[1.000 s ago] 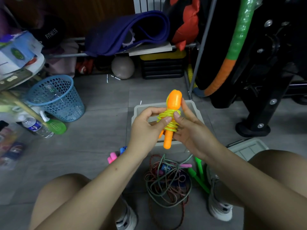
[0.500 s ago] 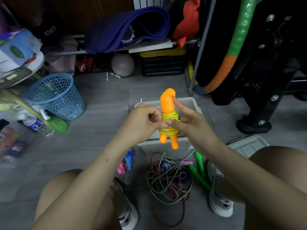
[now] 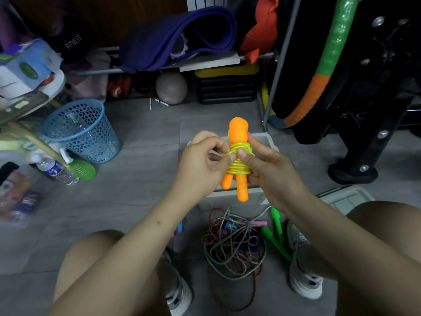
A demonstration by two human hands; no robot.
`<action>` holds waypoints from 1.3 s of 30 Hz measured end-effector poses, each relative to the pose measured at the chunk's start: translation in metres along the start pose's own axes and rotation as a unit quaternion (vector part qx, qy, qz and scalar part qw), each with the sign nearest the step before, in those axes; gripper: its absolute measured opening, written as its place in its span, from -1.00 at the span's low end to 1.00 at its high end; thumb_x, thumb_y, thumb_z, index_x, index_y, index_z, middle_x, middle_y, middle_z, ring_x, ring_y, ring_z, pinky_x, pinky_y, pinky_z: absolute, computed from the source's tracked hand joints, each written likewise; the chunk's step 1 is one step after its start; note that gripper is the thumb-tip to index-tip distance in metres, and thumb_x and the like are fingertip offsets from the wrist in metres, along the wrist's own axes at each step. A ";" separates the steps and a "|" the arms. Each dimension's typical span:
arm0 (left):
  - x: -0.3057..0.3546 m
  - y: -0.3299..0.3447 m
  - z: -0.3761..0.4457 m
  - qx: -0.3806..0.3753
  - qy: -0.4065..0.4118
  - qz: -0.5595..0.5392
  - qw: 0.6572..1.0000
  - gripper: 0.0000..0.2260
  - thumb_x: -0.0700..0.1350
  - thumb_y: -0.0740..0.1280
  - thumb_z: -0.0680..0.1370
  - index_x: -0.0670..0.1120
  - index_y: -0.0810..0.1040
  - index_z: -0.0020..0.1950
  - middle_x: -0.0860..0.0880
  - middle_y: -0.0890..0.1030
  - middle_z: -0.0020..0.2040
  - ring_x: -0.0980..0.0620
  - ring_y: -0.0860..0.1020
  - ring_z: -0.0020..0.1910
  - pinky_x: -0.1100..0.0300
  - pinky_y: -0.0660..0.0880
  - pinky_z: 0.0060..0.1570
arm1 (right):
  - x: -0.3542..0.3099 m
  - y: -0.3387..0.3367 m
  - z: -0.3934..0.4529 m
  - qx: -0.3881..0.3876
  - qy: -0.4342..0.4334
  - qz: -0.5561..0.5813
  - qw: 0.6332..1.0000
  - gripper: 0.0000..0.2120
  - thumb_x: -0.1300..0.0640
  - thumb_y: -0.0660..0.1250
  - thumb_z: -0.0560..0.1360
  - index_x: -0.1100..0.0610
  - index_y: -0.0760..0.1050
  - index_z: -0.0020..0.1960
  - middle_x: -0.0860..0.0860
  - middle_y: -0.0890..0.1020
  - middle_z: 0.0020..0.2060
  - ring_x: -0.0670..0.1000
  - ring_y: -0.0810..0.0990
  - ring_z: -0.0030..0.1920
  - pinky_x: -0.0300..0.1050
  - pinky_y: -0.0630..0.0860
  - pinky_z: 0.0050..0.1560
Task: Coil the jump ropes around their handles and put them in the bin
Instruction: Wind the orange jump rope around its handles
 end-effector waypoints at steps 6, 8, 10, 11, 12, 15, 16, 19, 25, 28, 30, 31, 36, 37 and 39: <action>0.024 -0.002 -0.005 0.044 0.120 0.127 0.984 -0.89 -0.13 0.27 0.48 -0.16 0.49 -0.15 0.10 0.41 -0.09 -0.04 0.51 -0.12 0.02 0.56 -0.21 | -0.003 0.003 -0.003 -0.011 -0.021 0.002 1.000 -0.48 0.16 0.30 0.53 0.05 0.29 0.46 0.10 0.64 0.12 0.12 0.63 0.10 0.16 0.57 0.09; 0.027 0.000 -0.007 0.060 0.142 0.153 0.976 -0.89 -0.14 0.27 0.50 -0.18 0.50 -0.13 0.02 0.46 -0.07 -0.07 0.52 -0.13 0.01 0.56 -0.22 | 0.000 0.002 -0.002 -0.004 -0.017 0.030 0.999 -0.46 0.21 0.31 0.52 0.09 0.27 0.47 0.15 0.61 0.16 0.14 0.61 0.13 0.15 0.56 0.11; 0.029 0.001 -0.008 0.061 0.155 0.147 0.975 -0.90 -0.16 0.30 0.50 -0.20 0.53 -0.12 0.00 0.48 -0.06 -0.04 0.53 -0.11 0.03 0.58 -0.20 | 0.002 0.001 -0.002 0.001 -0.017 0.060 0.998 -0.46 0.19 0.32 0.50 0.11 0.28 0.46 0.15 0.59 0.19 0.15 0.60 0.16 0.13 0.57 0.10; 0.030 0.002 -0.008 0.052 0.154 0.132 0.978 -0.88 -0.15 0.31 0.50 -0.20 0.55 -0.10 0.03 0.48 -0.05 0.00 0.53 -0.09 0.06 0.59 -0.17 | 0.003 -0.001 -0.001 0.007 -0.018 0.070 0.997 -0.44 0.15 0.34 0.48 0.11 0.30 0.45 0.15 0.59 0.19 0.15 0.60 0.15 0.10 0.58 0.06; 0.030 0.002 -0.007 0.040 0.152 0.111 0.981 -0.87 -0.15 0.31 0.50 -0.21 0.57 -0.09 0.05 0.47 -0.05 0.04 0.53 -0.08 0.12 0.60 -0.13 | 0.002 -0.003 -0.002 0.016 -0.020 0.075 0.997 -0.44 0.12 0.35 0.46 0.11 0.32 0.44 0.15 0.60 0.18 0.15 0.62 0.13 0.05 0.59 -0.01; 0.022 0.001 -0.003 0.016 0.098 0.031 0.995 -0.92 -0.21 0.35 0.49 -0.22 0.61 -0.12 0.08 0.49 -0.11 0.17 0.53 -0.07 0.30 0.56 -0.07 | -0.001 -0.010 -0.004 0.046 -0.028 0.054 0.997 -0.51 0.11 0.34 0.49 0.09 0.37 0.41 0.16 0.63 0.12 0.12 0.66 -0.02 -0.07 0.56 -0.18; 0.016 0.000 -0.001 0.011 0.054 0.000 0.998 -0.95 -0.24 0.37 0.48 -0.18 0.62 -0.15 0.14 0.51 -0.16 0.17 0.53 -0.09 0.32 0.54 -0.08 | -0.001 -0.011 -0.005 0.050 -0.033 0.042 0.997 -0.53 0.12 0.33 0.51 0.08 0.38 0.40 0.17 0.64 0.09 0.11 0.65 -0.09 -0.08 0.56 -0.20; -0.007 0.000 0.004 -0.015 -0.087 -0.032 0.996 -0.83 -0.24 0.44 0.46 0.01 0.61 -0.26 0.23 0.57 -0.33 0.15 0.51 -0.19 0.38 0.47 -0.17 | -0.003 -0.011 -0.007 0.060 -0.050 -0.002 0.997 -0.52 0.15 0.36 0.49 0.04 0.39 0.39 0.12 0.67 0.04 0.12 0.64 -0.09 -0.07 0.57 -0.19; -0.012 -0.002 0.004 -0.068 -0.126 -0.084 0.986 -0.87 -0.24 0.49 0.41 -0.03 0.62 -0.25 0.11 0.64 -0.32 0.24 0.56 -0.26 0.44 0.45 -0.19 | -0.006 -0.011 -0.009 0.067 -0.062 -0.056 0.994 -0.48 0.10 0.40 0.44 0.00 0.41 0.38 0.02 0.69 0.00 0.05 0.66 0.01 -0.08 0.60 -0.06; -0.007 0.003 0.001 -0.060 -0.090 -0.049 0.993 -0.80 -0.27 0.51 0.38 -0.01 0.56 -0.23 0.05 0.57 -0.24 0.15 0.57 -0.19 0.37 0.54 -0.16 | 0.003 -0.011 -0.009 0.078 -0.042 -0.041 0.995 -0.53 0.05 0.41 0.45 -0.01 0.45 0.34 0.08 0.69 -0.02 0.14 0.67 0.00 0.17 0.59 0.05; -0.006 0.005 0.004 -0.075 -0.063 0.004 0.995 -0.77 -0.25 0.52 0.38 0.04 0.54 -0.23 0.09 0.55 -0.23 0.18 0.56 -0.20 0.32 0.58 -0.15 | 0.008 -0.014 -0.007 0.086 -0.034 -0.044 0.995 -0.55 0.01 0.41 0.45 -0.01 0.48 0.32 0.09 0.69 -0.02 0.15 0.66 0.00 0.22 0.56 0.09; -0.007 0.005 0.006 -0.089 -0.055 0.023 0.994 -0.75 -0.24 0.52 0.38 0.06 0.53 -0.23 0.11 0.56 -0.25 0.21 0.56 -0.22 0.31 0.58 -0.15 | 0.009 -0.015 -0.007 0.088 -0.030 -0.053 0.994 -0.53 -0.03 0.43 0.43 -0.02 0.49 0.31 0.09 0.69 -0.01 0.14 0.66 0.01 0.22 0.54 0.11; -0.004 0.002 0.009 -0.130 -0.008 0.096 0.987 -0.86 -0.23 0.52 0.38 -0.05 0.62 -0.17 0.22 0.55 -0.26 0.22 0.57 -0.22 0.34 0.55 -0.14 | 0.004 -0.011 -0.004 0.041 -0.008 -0.105 0.994 -0.60 -0.07 0.40 0.44 -0.01 0.54 0.26 0.09 0.70 -0.07 0.13 0.68 -0.07 0.22 0.59 0.01; -0.002 0.001 0.008 -0.126 0.004 0.098 0.987 -0.87 -0.24 0.52 0.38 -0.11 0.63 -0.14 0.21 0.54 -0.25 0.18 0.57 -0.19 0.32 0.57 -0.14 | 0.004 -0.011 -0.005 0.035 -0.004 -0.101 0.994 -0.65 -0.01 0.38 0.48 0.01 0.55 0.25 0.11 0.71 -0.12 0.14 0.69 -0.12 0.23 0.60 -0.04; 0.004 0.000 0.004 -0.107 0.041 0.105 0.988 -0.86 -0.21 0.51 0.38 -0.17 0.63 -0.11 0.17 0.53 -0.24 0.13 0.58 -0.18 0.28 0.58 -0.16 | 0.002 -0.010 -0.006 0.028 -0.006 -0.107 0.994 -0.71 0.01 0.34 0.50 0.00 0.57 0.21 0.14 0.71 -0.19 0.17 0.69 -0.16 0.26 0.61 -0.10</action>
Point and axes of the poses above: each hand's wrist, its own z-axis towards the middle knuckle, its own y-axis out of the palm, x = y × z, the point moved 9 cm from there along z, towards the middle knuckle
